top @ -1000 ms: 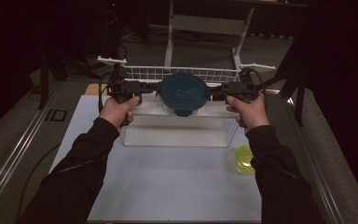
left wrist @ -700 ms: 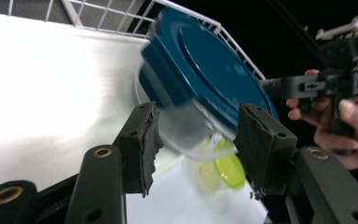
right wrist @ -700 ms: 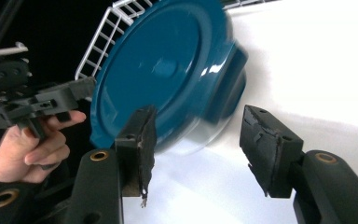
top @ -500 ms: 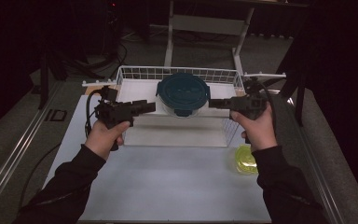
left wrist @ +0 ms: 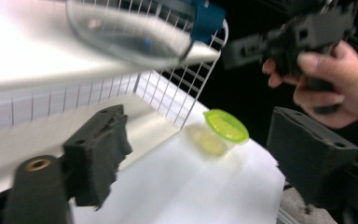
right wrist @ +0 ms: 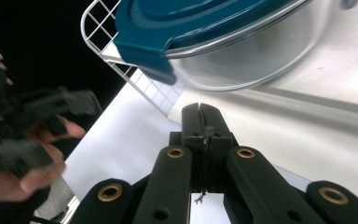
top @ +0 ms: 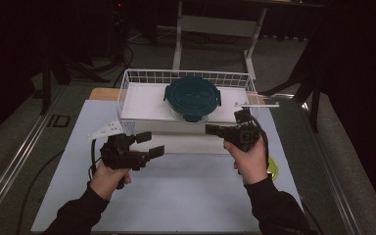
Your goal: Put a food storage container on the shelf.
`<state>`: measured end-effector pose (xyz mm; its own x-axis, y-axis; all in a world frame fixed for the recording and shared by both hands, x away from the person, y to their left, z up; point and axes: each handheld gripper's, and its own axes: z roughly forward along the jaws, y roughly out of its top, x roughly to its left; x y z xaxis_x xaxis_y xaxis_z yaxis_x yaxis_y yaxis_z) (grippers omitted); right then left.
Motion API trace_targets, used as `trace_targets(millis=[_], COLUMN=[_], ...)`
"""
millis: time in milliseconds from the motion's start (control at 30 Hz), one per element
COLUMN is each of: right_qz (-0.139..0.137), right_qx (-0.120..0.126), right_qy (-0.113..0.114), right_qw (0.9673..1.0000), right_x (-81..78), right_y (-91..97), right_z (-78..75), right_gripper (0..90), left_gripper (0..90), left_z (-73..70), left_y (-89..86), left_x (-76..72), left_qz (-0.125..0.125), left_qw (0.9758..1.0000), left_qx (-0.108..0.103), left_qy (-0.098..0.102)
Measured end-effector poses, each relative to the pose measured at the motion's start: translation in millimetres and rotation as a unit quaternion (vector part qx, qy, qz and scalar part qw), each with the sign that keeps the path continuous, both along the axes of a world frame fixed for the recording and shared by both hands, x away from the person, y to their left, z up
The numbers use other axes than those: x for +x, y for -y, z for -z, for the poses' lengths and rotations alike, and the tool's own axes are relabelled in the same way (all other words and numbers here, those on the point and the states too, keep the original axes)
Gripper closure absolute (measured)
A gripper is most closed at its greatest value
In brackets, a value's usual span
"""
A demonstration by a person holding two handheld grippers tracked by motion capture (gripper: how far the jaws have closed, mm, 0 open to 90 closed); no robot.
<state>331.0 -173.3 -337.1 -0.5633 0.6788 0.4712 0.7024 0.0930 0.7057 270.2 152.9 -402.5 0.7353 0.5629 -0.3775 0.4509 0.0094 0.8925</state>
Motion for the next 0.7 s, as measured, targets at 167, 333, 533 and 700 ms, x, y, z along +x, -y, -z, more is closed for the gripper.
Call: trace_targets(millis=[167,333,533,700], right_qz=[-0.002,0.0,0.01,0.014], right_qx=[-0.002,-0.003,-0.004,-0.002], right_qy=[0.002,0.001,0.003,0.001], right_qw=[1.0,1.0,0.9999,0.9999], right_x=[1.2,5.6,13.5,19.3], right_y=[-9.2,-14.6,-18.2,-20.3], right_z=[3.6,5.6,6.2,7.0], right_gripper=[89.9,89.9,89.9,89.9], left_gripper=[5.4,2.6,2.6,2.6], left_z=[23.9,37.7,53.5,56.5], left_y=[6.6,10.7,21.9,25.5], left_x=[-14.0,-25.4,-38.9,-42.1], left_qz=[0.0,-0.006,-0.006,-0.009], left_qw=[0.9996,0.9989,0.9942,0.9927], left_qx=[0.024,0.037,0.088,0.092], left_qy=[0.017,0.028,0.061,0.078])
